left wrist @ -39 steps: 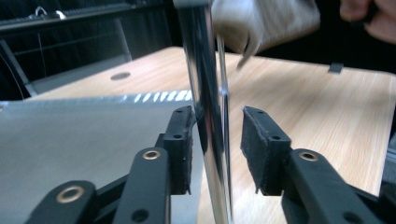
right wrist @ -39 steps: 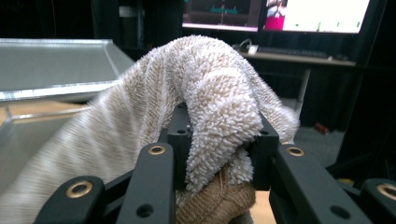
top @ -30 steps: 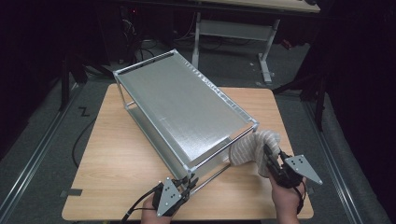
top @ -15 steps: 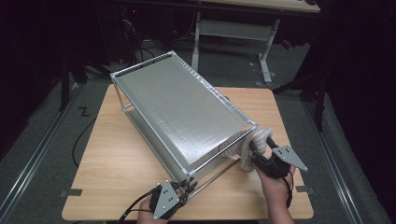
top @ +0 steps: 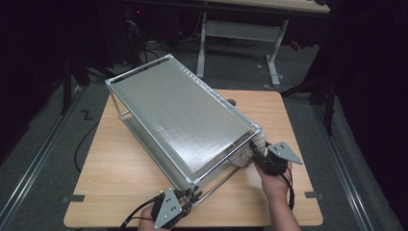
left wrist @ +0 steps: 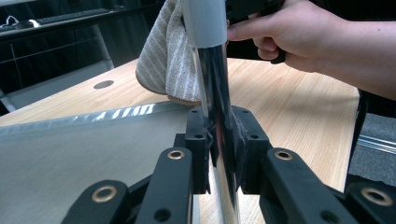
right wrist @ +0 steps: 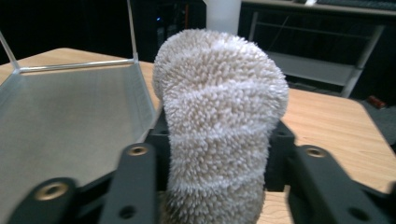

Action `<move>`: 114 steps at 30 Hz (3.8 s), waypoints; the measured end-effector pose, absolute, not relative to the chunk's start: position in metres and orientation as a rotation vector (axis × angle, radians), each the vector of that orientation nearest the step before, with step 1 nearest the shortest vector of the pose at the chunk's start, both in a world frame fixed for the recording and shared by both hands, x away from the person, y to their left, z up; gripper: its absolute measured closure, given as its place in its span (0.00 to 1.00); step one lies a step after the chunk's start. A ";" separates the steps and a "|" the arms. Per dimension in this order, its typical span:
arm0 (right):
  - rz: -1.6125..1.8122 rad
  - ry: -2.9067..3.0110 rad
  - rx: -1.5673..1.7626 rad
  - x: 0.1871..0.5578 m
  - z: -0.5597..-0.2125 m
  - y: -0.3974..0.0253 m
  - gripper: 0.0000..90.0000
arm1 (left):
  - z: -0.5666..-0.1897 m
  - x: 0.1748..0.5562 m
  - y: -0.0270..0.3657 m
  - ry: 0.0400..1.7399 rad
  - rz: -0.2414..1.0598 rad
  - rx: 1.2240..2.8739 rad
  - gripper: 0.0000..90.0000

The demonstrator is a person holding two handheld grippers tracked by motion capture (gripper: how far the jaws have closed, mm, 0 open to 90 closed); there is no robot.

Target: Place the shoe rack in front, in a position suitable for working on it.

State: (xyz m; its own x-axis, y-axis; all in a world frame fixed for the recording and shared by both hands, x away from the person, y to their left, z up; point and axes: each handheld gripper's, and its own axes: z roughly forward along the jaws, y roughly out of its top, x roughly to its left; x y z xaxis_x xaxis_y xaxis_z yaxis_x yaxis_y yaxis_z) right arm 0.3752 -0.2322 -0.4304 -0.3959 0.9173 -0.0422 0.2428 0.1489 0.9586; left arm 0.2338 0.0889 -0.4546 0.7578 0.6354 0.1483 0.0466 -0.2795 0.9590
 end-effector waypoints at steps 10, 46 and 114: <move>1.280 1.808 1.083 0.365 -0.432 -0.228 0.73 | -0.455 0.237 0.113 0.610 0.687 1.765 0.86; 1.334 1.862 1.013 0.347 -0.429 -0.213 0.68 | -0.458 0.257 0.155 0.803 0.760 1.669 0.87; 1.258 2.022 1.192 0.373 -0.471 -0.232 0.74 | -0.460 0.255 0.164 0.780 0.810 1.674 0.86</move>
State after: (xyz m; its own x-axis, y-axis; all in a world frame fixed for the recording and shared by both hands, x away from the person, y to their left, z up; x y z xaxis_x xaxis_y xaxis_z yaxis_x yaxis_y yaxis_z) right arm 0.3732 -0.2322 -0.4708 -0.5094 0.8591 0.0495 0.4240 0.2005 0.8832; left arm 0.2552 0.1643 -0.4598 0.5551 0.8218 0.1285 0.0972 -0.2175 0.9712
